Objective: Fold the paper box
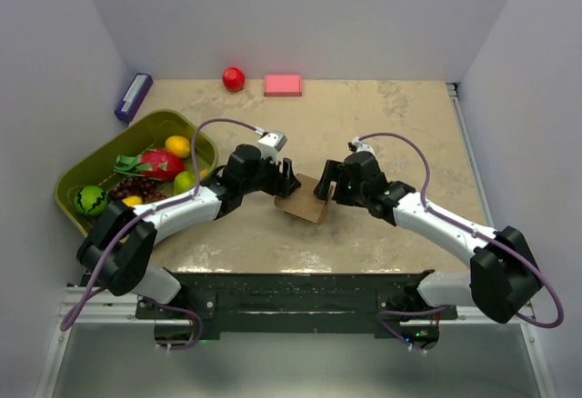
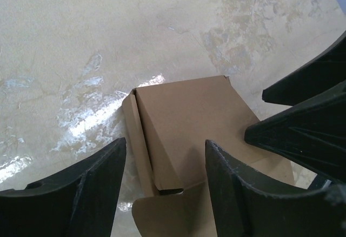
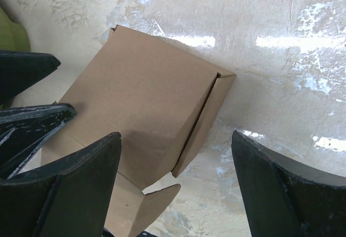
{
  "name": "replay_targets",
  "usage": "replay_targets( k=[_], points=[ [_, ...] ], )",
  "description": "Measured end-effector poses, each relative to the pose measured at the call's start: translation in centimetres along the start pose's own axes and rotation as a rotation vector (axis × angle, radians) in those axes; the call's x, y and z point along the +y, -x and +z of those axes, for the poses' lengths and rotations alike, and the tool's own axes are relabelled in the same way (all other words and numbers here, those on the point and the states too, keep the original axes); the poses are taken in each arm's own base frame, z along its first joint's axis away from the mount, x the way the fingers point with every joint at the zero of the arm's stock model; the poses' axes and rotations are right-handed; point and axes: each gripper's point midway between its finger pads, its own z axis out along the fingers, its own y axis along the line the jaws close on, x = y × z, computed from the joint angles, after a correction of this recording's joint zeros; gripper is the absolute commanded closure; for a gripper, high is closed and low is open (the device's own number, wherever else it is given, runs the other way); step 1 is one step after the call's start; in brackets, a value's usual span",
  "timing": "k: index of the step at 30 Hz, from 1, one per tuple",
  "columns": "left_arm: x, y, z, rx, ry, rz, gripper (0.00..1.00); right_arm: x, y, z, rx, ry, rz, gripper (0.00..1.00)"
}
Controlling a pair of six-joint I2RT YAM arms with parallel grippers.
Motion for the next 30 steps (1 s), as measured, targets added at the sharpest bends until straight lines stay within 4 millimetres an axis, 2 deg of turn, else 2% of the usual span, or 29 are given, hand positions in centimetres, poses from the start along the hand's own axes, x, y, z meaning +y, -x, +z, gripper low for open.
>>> replay_targets(
  k=[15,20,24,26,30],
  points=[
    [-2.4,-1.8,-0.5,0.084,-0.123,-0.101,0.43,-0.4,-0.4,0.3,0.002,-0.003,0.011,0.14],
    [-2.6,-2.5,-0.5,0.102,-0.136,-0.121,0.5,-0.8,-1.0,0.6,0.014,-0.014,0.014,0.14],
    [-2.3,-4.1,-0.6,0.14,-0.134,-0.142,0.57,-1.2,-1.5,0.8,0.025,-0.024,0.015,0.14],
    [-2.2,-4.9,-0.6,0.158,-0.13,-0.151,0.57,-1.4,-1.7,1.0,0.028,-0.027,0.017,0.14],
    [-2.1,-5.3,-0.6,0.165,-0.129,-0.159,0.48,-1.7,-2.1,1.2,0.039,-0.037,0.019,0.14]
  ],
)
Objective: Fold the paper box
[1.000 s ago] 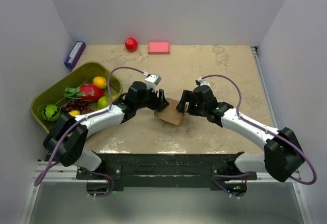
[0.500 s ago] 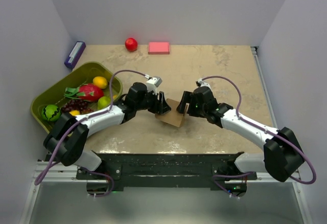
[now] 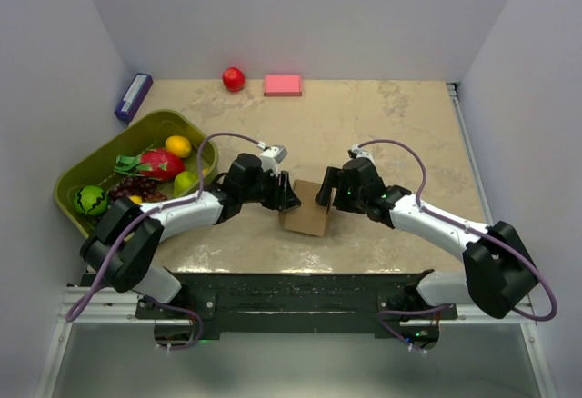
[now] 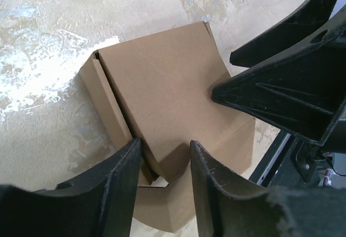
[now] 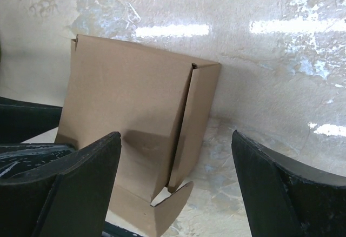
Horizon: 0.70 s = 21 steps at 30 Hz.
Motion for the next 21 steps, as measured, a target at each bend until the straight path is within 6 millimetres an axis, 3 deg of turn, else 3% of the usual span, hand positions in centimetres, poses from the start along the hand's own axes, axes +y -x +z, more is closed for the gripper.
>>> replay_targets(
  k=[7,12,16,21],
  points=[
    [-0.2,0.6,-0.5,-0.021,0.013,0.021,0.38,0.1,0.1,0.0,-0.004,0.005,0.002,0.16],
    [-0.6,2.6,-1.5,-0.073,0.042,0.058,0.35,0.1,0.3,-0.1,-0.001,0.015,0.009,0.23],
    [-1.1,4.1,-2.4,-0.129,0.052,0.085,0.35,0.6,0.7,-0.7,-0.016,0.037,0.014,0.29],
    [-0.7,3.9,-2.1,-0.124,0.064,0.084,0.4,1.0,1.1,-1.3,-0.037,0.06,0.023,0.39]
  ],
)
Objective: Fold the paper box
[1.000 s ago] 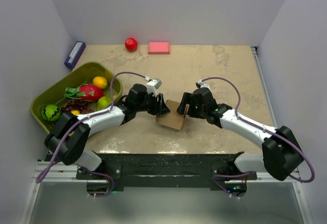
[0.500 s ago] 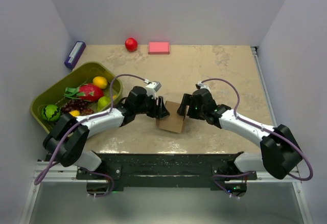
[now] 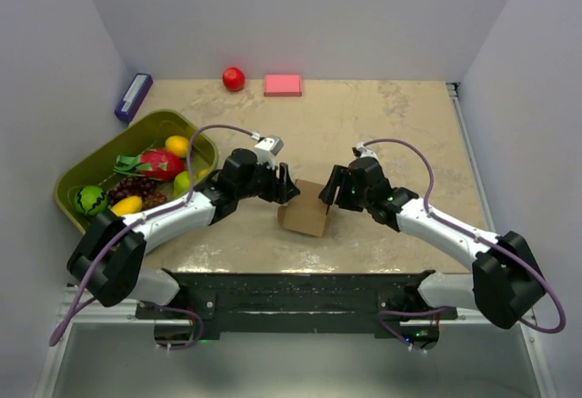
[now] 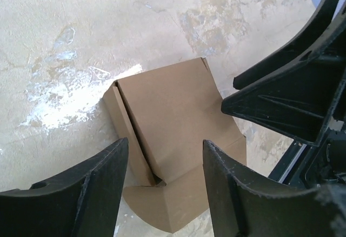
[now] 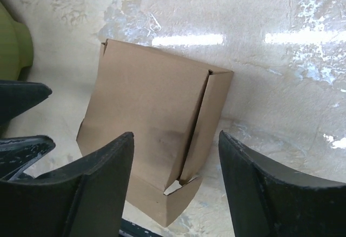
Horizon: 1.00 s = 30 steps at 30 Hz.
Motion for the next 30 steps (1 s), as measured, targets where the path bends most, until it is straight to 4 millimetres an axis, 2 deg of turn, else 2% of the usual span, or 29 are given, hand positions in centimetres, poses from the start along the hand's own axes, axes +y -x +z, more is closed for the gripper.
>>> replay_targets(
  k=[7,10,15,24,30],
  points=[
    [1.4,-2.0,1.2,0.052,0.031,-0.008,0.42,-1.8,-2.0,0.4,0.04,-0.035,0.004,0.5],
    [2.3,-3.5,1.5,0.086,0.054,-0.016,0.43,-2.5,-2.8,0.8,0.059,-0.053,0.004,0.51],
    [3.3,-5.5,1.9,0.131,0.073,-0.028,0.45,-2.4,-3.0,1.2,0.06,-0.039,0.008,0.51],
    [3.1,-4.7,1.6,0.106,0.069,-0.003,0.32,-2.3,-3.0,0.9,0.069,-0.036,0.01,0.42],
    [1.6,-2.3,0.3,0.04,0.034,0.019,0.26,-0.9,-2.0,0.4,0.063,0.002,0.012,0.39]
  ],
)
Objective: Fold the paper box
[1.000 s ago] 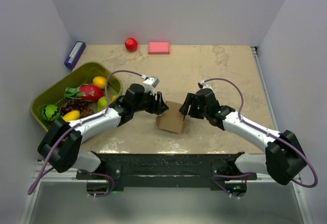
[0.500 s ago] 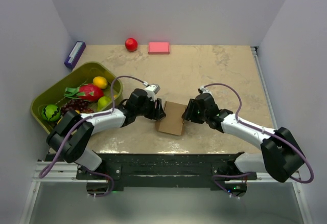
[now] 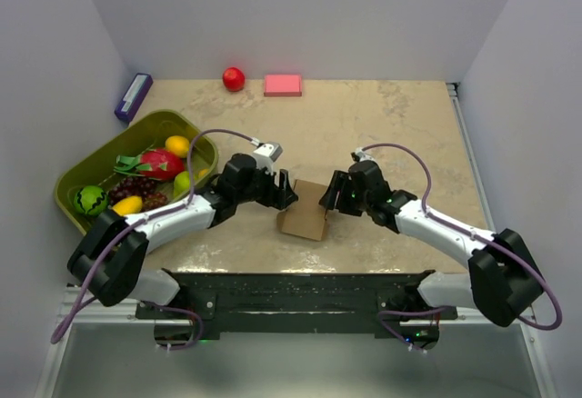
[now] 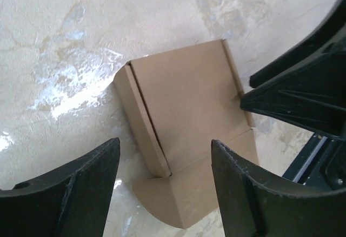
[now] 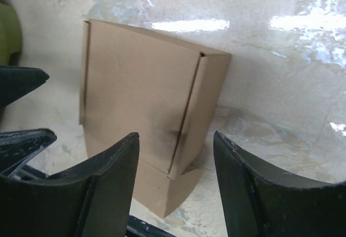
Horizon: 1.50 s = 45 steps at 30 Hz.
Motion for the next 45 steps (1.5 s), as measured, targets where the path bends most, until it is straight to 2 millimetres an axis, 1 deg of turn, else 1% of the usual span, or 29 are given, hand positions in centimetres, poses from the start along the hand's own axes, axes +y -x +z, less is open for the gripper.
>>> replay_targets(
  k=[3,7,10,13,17,23,24,28,30,31,35,37,39,43,45],
  points=[
    [-1.0,1.2,-0.9,-0.035,-0.033,0.007,0.24,0.7,0.1,0.0,0.004,0.034,0.002,0.42],
    [-2.3,2.5,-2.5,-0.067,-0.079,0.013,0.21,1.1,-0.2,0.5,0.027,0.058,0.009,0.5],
    [-3.2,3.3,-3.6,-0.072,-0.112,0.021,0.2,0.9,-0.2,0.8,0.034,0.065,0.015,0.54],
    [-3.7,4.2,-4.3,-0.066,-0.133,0.032,0.2,0.3,-0.5,1.0,0.04,0.068,0.029,0.59],
    [-4.1,5.3,-4.7,-0.071,-0.157,0.049,0.19,-0.9,-1.0,1.2,0.056,0.068,0.058,0.64],
    [-3.4,5.8,-4.3,-0.033,-0.149,0.071,0.2,-0.7,-0.8,1.2,0.057,0.108,0.069,0.77],
    [-3.2,5.9,-4.2,-0.03,-0.145,0.072,0.19,-0.7,-0.8,1.3,0.055,0.113,0.07,0.81],
    [-3.0,6.1,-3.9,-0.027,-0.145,0.081,0.19,-0.8,-0.8,1.3,0.053,0.123,0.076,0.91],
    [-2.8,5.9,-3.6,-0.018,-0.145,0.077,0.19,-0.9,-0.7,1.3,0.045,0.129,0.08,0.96],
    [-2.8,5.7,-3.4,-0.012,-0.146,0.074,0.19,-1.0,-0.6,1.3,0.042,0.131,0.083,0.97],
    [-2.5,5.0,-2.8,-0.003,-0.149,0.054,0.19,-1.3,-0.6,1.1,0.025,0.138,0.092,1.0],
    [-2.3,4.3,-2.6,-0.004,-0.154,0.029,0.2,-1.5,-0.6,1.1,0.018,0.142,0.099,1.0],
    [-2.0,3.1,-2.3,-0.004,-0.158,-0.008,0.19,-1.5,-0.6,1.1,0.013,0.148,0.106,1.0],
    [-1.2,-0.4,-2.0,0.021,-0.158,-0.124,0.19,-1.5,-0.6,1.1,0.004,0.168,0.117,1.0],
    [-1.1,-1.3,-1.9,0.023,-0.165,-0.169,0.2,-1.5,-0.6,1.2,0.003,0.172,0.12,1.0]
  ],
)
